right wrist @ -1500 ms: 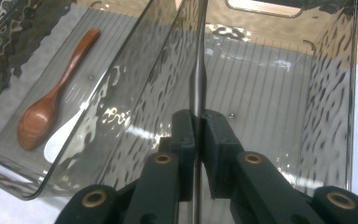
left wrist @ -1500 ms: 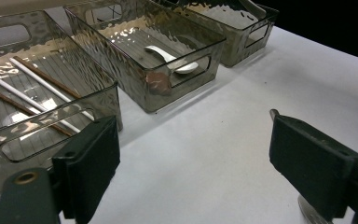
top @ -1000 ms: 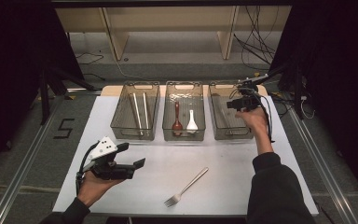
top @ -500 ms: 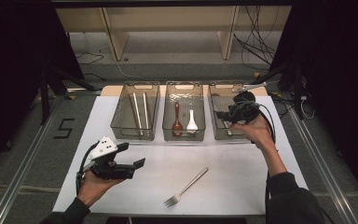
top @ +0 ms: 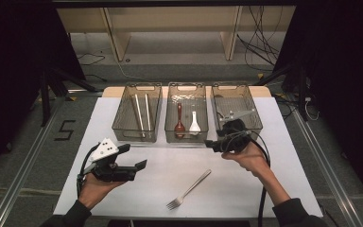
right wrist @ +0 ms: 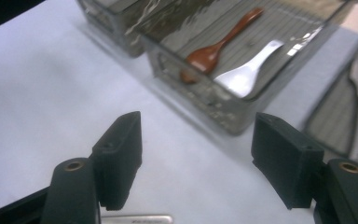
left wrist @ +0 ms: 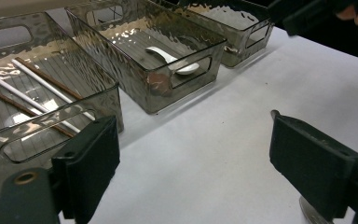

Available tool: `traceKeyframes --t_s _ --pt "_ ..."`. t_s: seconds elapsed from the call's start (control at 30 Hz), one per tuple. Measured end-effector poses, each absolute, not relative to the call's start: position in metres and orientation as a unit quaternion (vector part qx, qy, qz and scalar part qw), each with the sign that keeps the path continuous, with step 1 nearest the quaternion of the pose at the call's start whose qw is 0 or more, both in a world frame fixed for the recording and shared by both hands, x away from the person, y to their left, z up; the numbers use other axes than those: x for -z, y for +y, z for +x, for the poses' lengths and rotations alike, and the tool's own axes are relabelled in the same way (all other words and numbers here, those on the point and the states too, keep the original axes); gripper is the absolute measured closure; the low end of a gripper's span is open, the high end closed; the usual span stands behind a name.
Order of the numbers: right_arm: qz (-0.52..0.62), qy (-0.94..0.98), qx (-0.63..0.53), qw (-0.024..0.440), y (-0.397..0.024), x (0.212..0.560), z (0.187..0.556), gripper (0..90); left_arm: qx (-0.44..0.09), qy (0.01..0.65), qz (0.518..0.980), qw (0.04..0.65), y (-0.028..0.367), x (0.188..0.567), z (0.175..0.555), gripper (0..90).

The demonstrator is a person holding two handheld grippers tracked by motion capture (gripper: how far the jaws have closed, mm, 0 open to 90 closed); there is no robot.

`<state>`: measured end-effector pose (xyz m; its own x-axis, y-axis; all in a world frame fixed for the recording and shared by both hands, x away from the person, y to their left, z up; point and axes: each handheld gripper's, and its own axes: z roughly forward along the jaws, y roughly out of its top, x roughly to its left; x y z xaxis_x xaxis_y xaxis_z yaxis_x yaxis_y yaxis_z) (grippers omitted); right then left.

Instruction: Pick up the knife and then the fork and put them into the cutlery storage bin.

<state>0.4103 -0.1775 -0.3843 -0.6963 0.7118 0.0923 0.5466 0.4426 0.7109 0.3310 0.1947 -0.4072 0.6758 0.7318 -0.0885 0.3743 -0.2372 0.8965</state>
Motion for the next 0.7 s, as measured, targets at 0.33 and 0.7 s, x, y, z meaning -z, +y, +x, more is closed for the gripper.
traceKeyframes --t_s 0.33,0.7 --pt "0.352 0.868 -0.34 0.082 -0.158 0.413 0.396 29.1 -0.182 0.361 0.764 0.503 0.197 0.406 0.331 15.4" --pt "0.332 0.891 -0.298 0.08 -0.146 0.435 0.392 69.4 -0.184 0.357 0.766 0.502 0.196 0.406 0.331 15.4"
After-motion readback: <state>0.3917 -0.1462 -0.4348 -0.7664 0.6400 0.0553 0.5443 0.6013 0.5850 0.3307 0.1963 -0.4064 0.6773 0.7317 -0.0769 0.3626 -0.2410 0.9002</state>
